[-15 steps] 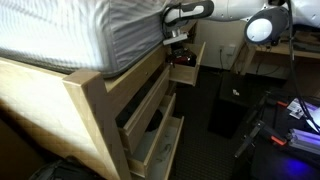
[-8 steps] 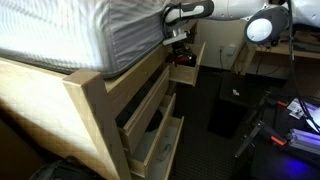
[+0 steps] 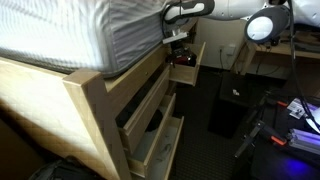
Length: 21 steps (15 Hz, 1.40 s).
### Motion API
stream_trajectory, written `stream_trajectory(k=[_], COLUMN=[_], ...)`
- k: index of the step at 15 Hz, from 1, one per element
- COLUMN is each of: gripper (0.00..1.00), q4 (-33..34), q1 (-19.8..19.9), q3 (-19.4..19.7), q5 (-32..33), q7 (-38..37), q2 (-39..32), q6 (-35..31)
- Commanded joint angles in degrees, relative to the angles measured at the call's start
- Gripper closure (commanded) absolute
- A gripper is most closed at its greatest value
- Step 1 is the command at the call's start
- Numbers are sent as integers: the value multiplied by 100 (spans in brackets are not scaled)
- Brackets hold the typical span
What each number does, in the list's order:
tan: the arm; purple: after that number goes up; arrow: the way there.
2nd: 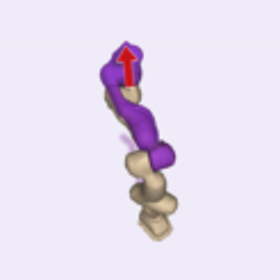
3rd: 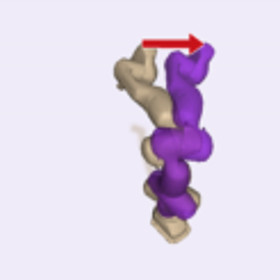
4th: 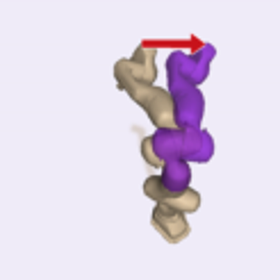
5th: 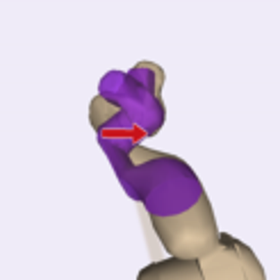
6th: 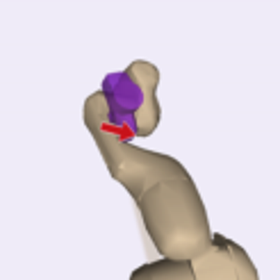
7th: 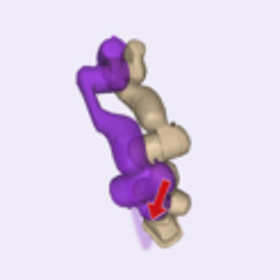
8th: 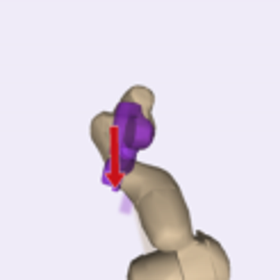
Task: Open both topmost drawers fully
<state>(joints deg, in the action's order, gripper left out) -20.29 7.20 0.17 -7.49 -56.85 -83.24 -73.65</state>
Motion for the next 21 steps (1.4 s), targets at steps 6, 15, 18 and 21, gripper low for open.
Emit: stream_trajectory(k=[6,15,18,21], gripper=[0,0,0,0], q4=[4,-128,-130,-130], q1=[-166,36,37,37], q3=[156,-4,-13,-14], q5=[234,-1,-23,-26], q7=[-101,182,203,206], q2=[-78,50,50,50], q6=[-32,-96,-88,-87])
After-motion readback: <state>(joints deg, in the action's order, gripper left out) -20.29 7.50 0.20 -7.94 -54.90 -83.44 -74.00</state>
